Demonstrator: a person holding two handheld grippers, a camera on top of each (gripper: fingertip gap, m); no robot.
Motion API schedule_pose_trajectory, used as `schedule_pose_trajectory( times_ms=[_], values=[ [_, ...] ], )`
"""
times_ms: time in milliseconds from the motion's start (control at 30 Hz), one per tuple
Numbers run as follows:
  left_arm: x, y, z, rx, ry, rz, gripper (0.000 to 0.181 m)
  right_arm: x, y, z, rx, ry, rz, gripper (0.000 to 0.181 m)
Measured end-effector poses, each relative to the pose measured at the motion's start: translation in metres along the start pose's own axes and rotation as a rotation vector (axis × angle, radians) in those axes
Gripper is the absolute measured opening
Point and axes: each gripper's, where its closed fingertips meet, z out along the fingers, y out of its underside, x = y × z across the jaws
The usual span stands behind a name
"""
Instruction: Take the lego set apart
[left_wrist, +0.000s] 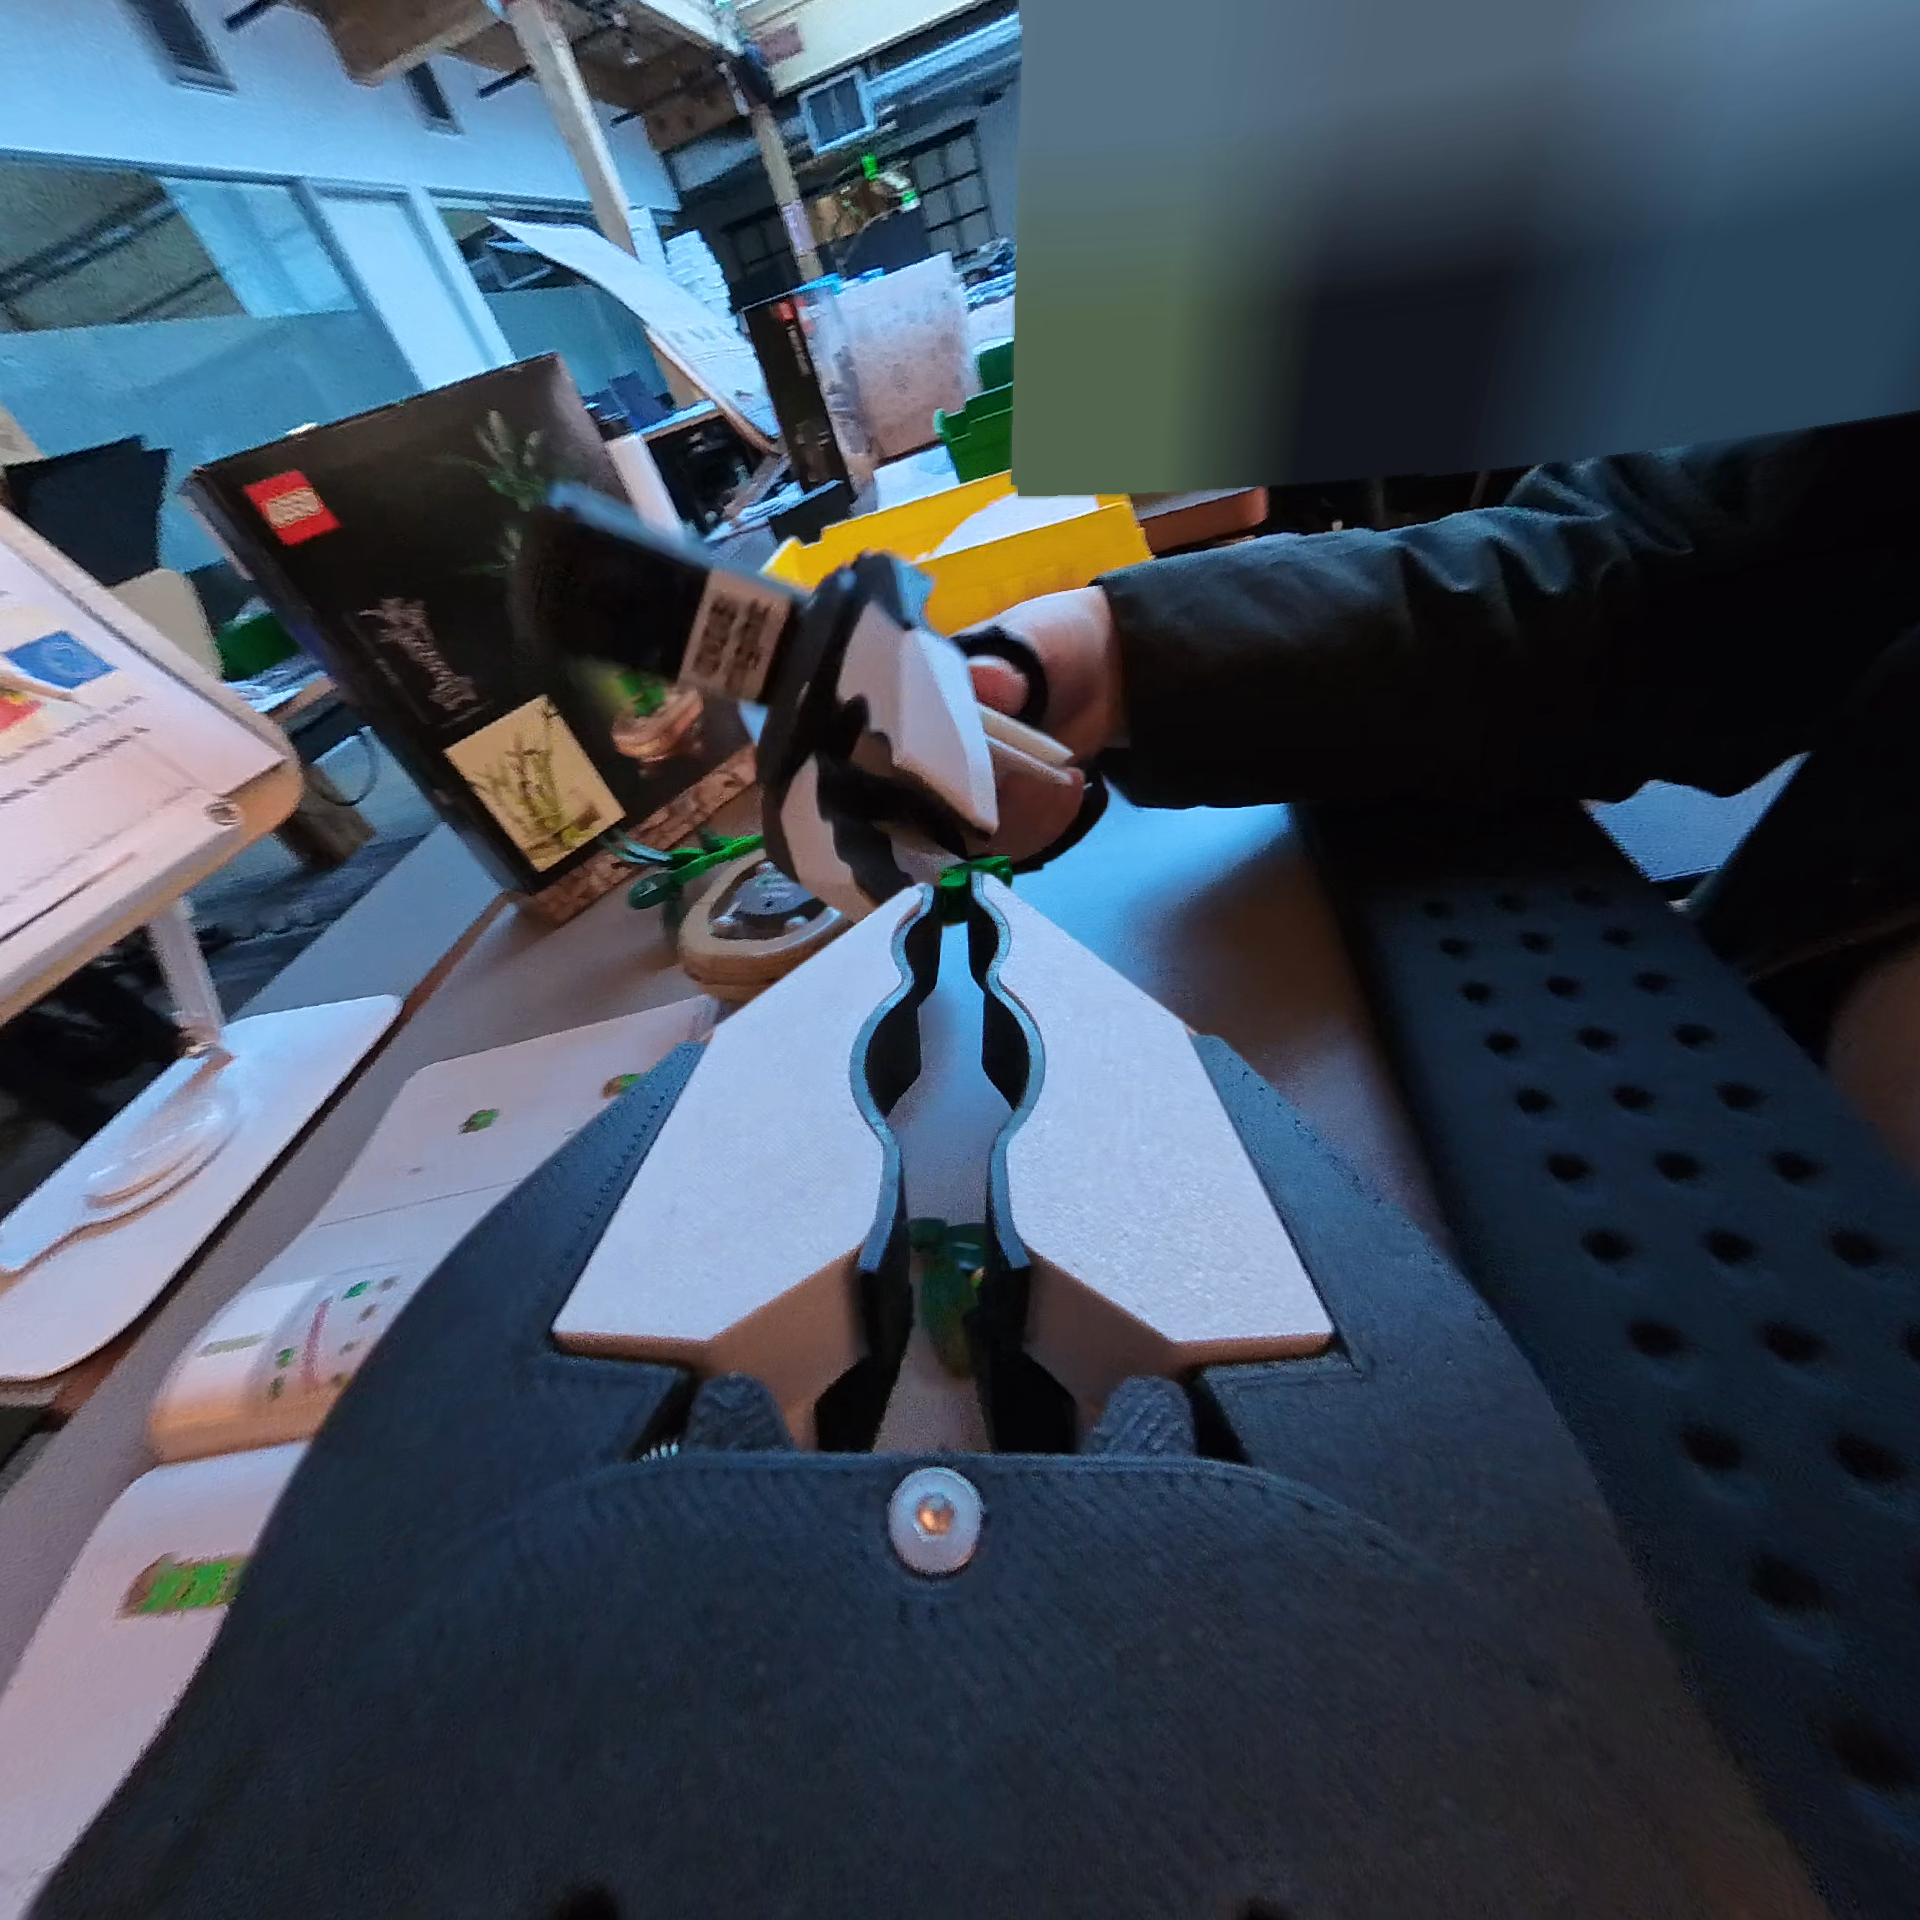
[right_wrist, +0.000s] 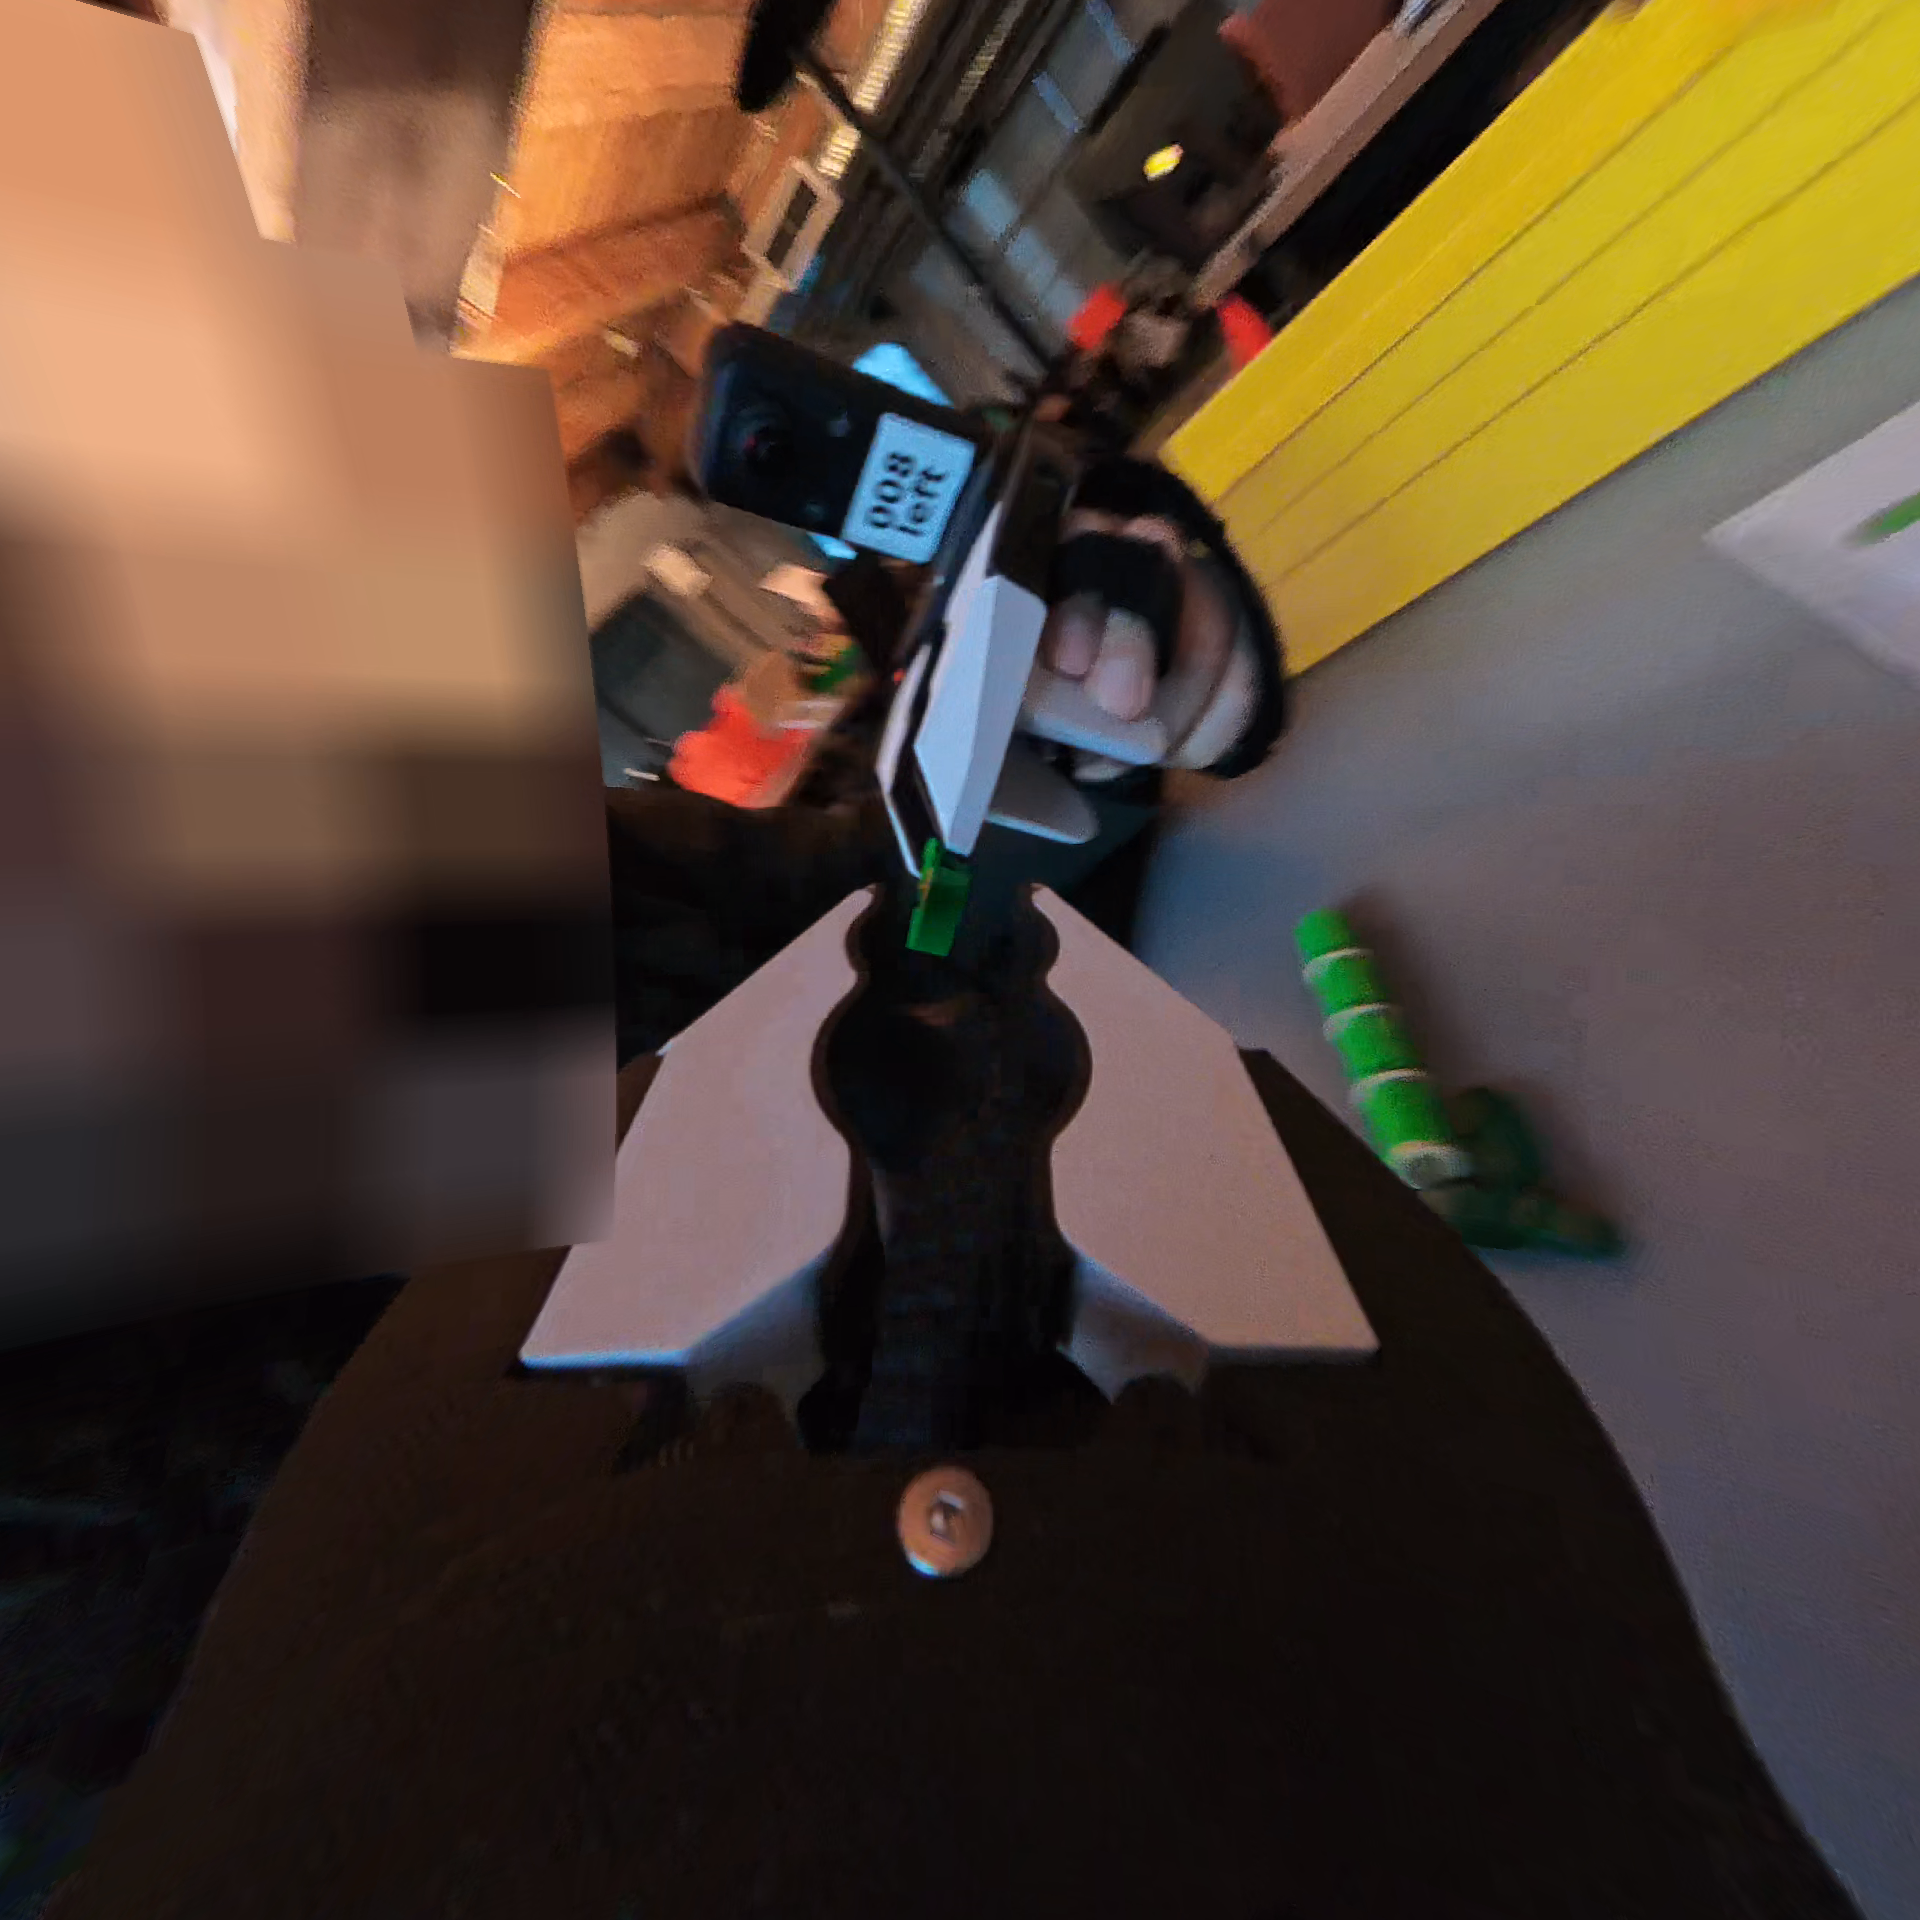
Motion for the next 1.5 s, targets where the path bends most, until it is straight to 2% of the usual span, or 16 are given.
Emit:
schedule_pose_trajectory(
  times_ms=[100,167,333,433,533,700,1233,1500],
  values=[
    [-0.01,0.003,-0.001,-0.023,-0.07,0.031,0.002,0.008,-0.014,-0.007,0.022,0.226,-0.326,0.024],
    [-0.018,0.004,-0.002,-0.033,-0.118,0.025,0.002,0.008,-0.015,-0.008,-0.003,0.319,-0.508,0.024],
    [-0.032,0.01,-0.006,-0.051,-0.177,-0.03,0.002,0.019,-0.015,-0.005,-0.034,0.444,-0.619,0.009],
    [-0.036,0.014,-0.006,-0.069,-0.193,-0.056,0.003,0.025,-0.019,-0.006,-0.04,0.516,-0.681,0.008],
    [-0.039,0.017,-0.005,-0.078,-0.206,-0.081,0.002,0.03,-0.021,-0.007,-0.049,0.582,-0.716,0.007],
    [-0.04,0.021,-0.004,-0.09,-0.203,-0.111,0.003,0.035,-0.02,-0.009,-0.062,0.604,-0.693,0.004],
    [-0.032,0.058,0.004,-0.296,-0.182,0.001,0.003,0.058,0.0,-0.015,-0.261,0.726,-0.724,0.003],
    [-0.029,0.065,0.007,-0.336,-0.172,0.031,0.003,0.06,0.002,-0.014,-0.305,0.751,-0.79,0.003]
  ],
)
